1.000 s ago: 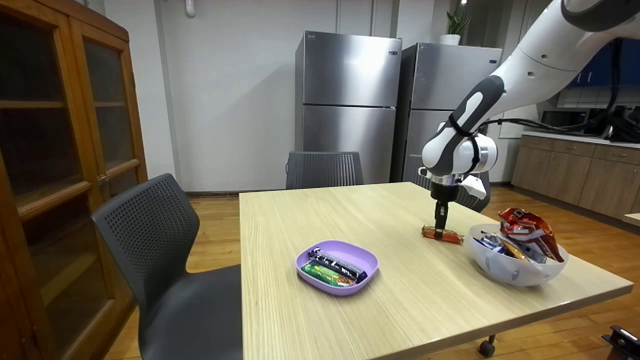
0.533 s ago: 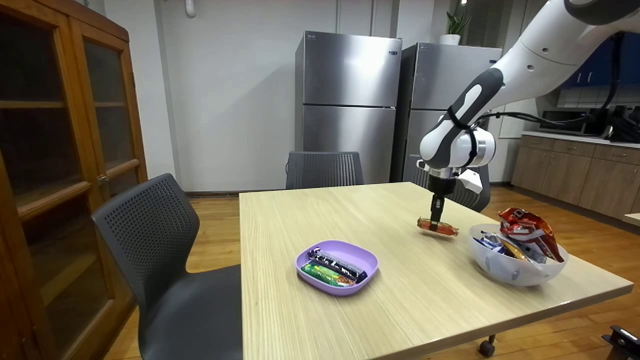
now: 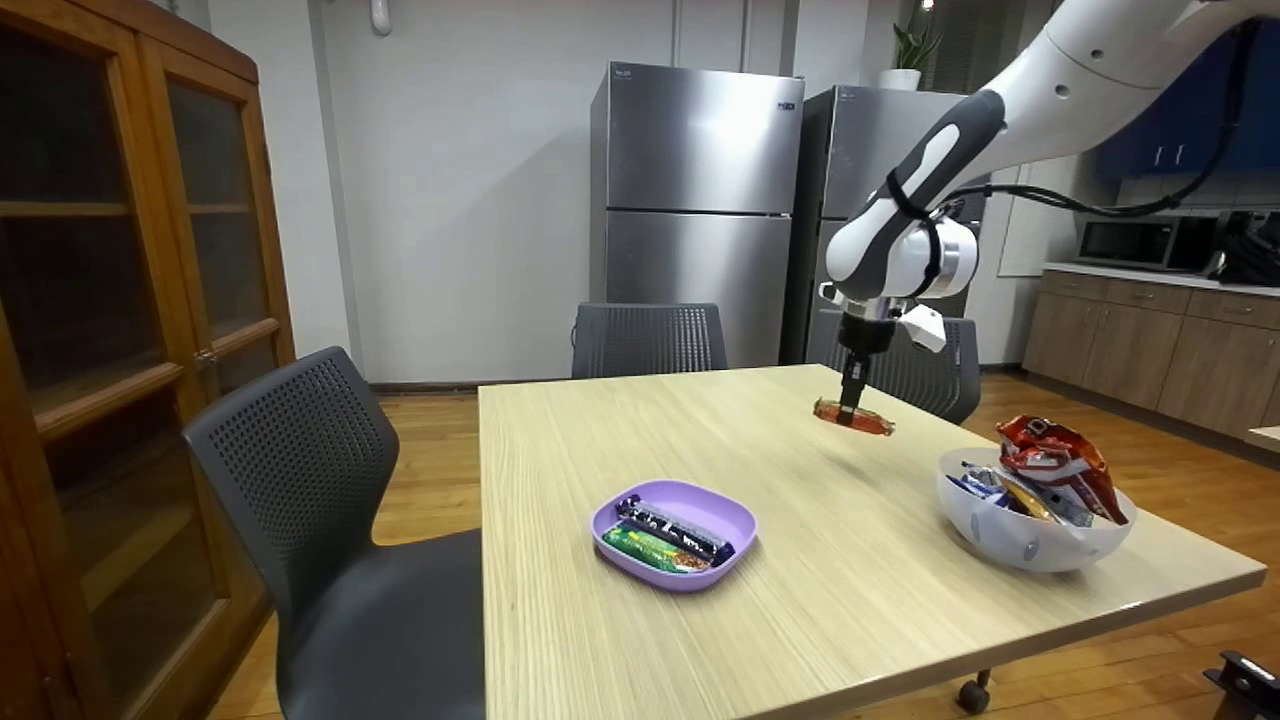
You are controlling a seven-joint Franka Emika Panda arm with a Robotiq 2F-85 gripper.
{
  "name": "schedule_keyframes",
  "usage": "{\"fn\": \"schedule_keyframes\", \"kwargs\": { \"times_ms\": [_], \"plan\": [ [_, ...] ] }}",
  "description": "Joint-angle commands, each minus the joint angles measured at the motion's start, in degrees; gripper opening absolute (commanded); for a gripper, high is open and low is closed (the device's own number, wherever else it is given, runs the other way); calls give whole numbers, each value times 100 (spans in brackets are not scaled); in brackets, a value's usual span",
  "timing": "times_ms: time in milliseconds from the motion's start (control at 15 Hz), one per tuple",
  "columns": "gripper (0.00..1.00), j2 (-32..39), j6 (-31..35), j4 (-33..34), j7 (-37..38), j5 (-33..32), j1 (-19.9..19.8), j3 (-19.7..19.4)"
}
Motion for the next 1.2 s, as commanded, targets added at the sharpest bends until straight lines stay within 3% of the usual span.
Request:
{"fn": "schedule_keyframes", "kwargs": {
  "times_ms": [0,1133],
  "plan": [
    [17,-395,-292,-213,286,113,243,-8],
    [17,-1311,-284,-1344,2443,253,1433,283]
  ]
}}
